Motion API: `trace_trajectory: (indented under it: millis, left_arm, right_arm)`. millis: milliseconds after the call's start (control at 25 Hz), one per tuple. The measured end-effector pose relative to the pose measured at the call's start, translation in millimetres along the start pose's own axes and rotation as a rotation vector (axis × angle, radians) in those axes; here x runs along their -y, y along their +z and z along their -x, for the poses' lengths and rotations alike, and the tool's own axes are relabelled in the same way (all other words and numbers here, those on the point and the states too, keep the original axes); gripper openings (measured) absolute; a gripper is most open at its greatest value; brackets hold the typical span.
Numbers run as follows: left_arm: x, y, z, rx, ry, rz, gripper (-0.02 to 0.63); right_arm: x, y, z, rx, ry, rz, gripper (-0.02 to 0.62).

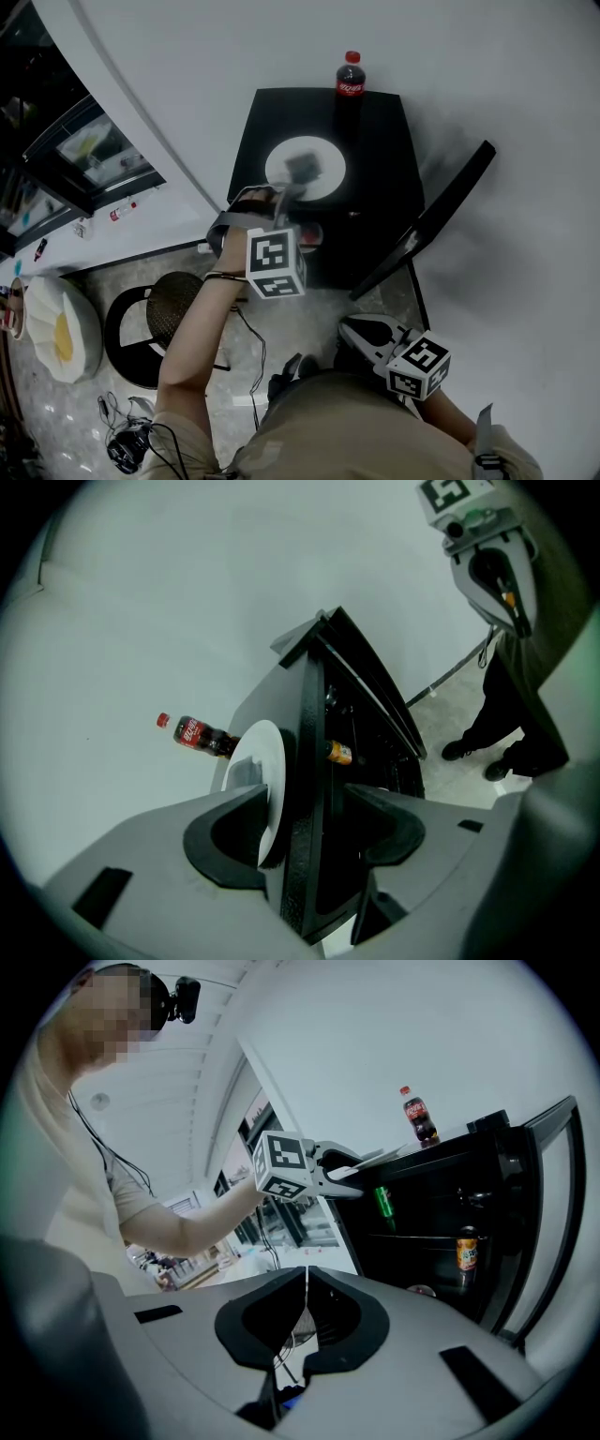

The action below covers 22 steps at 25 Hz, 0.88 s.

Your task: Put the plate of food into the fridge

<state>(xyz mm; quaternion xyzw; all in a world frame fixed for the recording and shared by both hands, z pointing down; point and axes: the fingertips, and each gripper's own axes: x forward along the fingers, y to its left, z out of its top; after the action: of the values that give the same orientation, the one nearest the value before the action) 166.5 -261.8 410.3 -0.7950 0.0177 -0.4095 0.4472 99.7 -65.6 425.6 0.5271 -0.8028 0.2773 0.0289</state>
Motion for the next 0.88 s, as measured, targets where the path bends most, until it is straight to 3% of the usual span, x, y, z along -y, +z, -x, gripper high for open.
trace_trajectory:
  millis: [120, 280, 560, 880]
  left_arm:
    - [-1.9, -2.1, 3.5, 0.000, 0.023, 0.008, 0.231]
    - [-11.6, -1.5, 9.7, 0.020, 0.090, 0.042, 0.124]
    - [-14.6, 0.3, 17.8, 0.056, 0.120, 0.097, 0.067]
    - [-12.7, -1.4, 22.3, 0.076, 0.139, 0.118, 0.066]
  right_arm:
    - [-1.3, 0.9, 0.7, -0.001, 0.000, 0.003, 0.023]
    - [-0.4, -0.2, 2.3, 0.000, -0.006, 0.001, 0.023]
    - [-3.1, -0.9, 2.9, -0.003, -0.008, 0.018, 0.023]
    - [-3.5, -0.6, 1.2, -0.001, -0.014, 0.011, 0.023]
